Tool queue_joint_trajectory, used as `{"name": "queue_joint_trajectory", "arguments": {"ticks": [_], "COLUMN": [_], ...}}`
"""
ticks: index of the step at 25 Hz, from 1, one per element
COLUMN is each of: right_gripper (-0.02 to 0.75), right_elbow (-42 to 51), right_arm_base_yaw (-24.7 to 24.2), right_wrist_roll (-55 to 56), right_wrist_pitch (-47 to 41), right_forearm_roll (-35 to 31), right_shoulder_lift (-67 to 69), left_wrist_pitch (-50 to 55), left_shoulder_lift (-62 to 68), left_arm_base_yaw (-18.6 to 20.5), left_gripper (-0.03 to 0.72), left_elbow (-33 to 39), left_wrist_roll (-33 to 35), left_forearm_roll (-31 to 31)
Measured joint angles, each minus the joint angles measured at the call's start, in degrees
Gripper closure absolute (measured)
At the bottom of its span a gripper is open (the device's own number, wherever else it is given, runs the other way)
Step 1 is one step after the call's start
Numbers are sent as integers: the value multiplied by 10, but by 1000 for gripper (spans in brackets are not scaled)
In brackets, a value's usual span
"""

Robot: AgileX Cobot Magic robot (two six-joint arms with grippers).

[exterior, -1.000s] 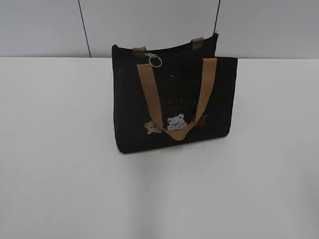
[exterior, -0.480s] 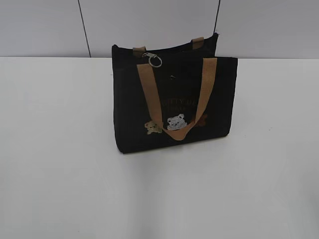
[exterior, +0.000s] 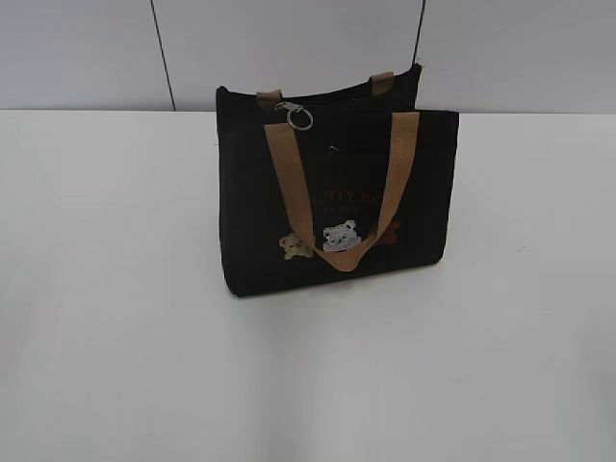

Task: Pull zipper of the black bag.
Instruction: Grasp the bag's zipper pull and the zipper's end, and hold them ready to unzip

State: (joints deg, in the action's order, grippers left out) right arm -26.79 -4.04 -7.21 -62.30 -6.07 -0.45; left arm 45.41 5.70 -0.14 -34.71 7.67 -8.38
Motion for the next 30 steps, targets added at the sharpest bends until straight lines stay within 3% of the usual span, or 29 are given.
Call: {"name": "queue_joint_trajectory", "arguments": {"ticks": [5, 11, 15, 20, 22, 24, 26, 30], "right_gripper": [453, 453, 453, 453, 453, 453, 453, 453], "right_elbow": [0, 0, 0, -13, -32, -54, -75, -120], "right_arm_base_yaw": [0, 0, 0, 0, 0, 0, 0, 0], "right_wrist_roll": [-2, -8, -35, -74, -99, -123, -145, -185], "right_wrist_pitch": [0, 1, 1, 2, 8, 10, 10, 10], "right_forearm_roll": [0, 0, 0, -1, -1, -1, -1, -1], "right_shoulder_lift": [0, 0, 9, 62, 83, 105, 130, 181], "left_wrist_pitch": [-182, -369, -482, -620, -671, -719, -774, -870], "left_shoulder_lift": [105, 269, 394, 552, 612, 666, 718, 786], "left_arm_base_yaw": [0, -11, -65, -169, -195, -207, -208, -185], "left_gripper": [146, 146, 146, 163, 165, 165, 165, 165], "left_elbow": [0, 0, 0, 0, 0, 0, 0, 0], "left_wrist_roll": [118, 156, 161, 149, 96, -3, -92, -207], "left_forearm_roll": [-70, -125, -117, -98, -62, 4, 105, 259]}}
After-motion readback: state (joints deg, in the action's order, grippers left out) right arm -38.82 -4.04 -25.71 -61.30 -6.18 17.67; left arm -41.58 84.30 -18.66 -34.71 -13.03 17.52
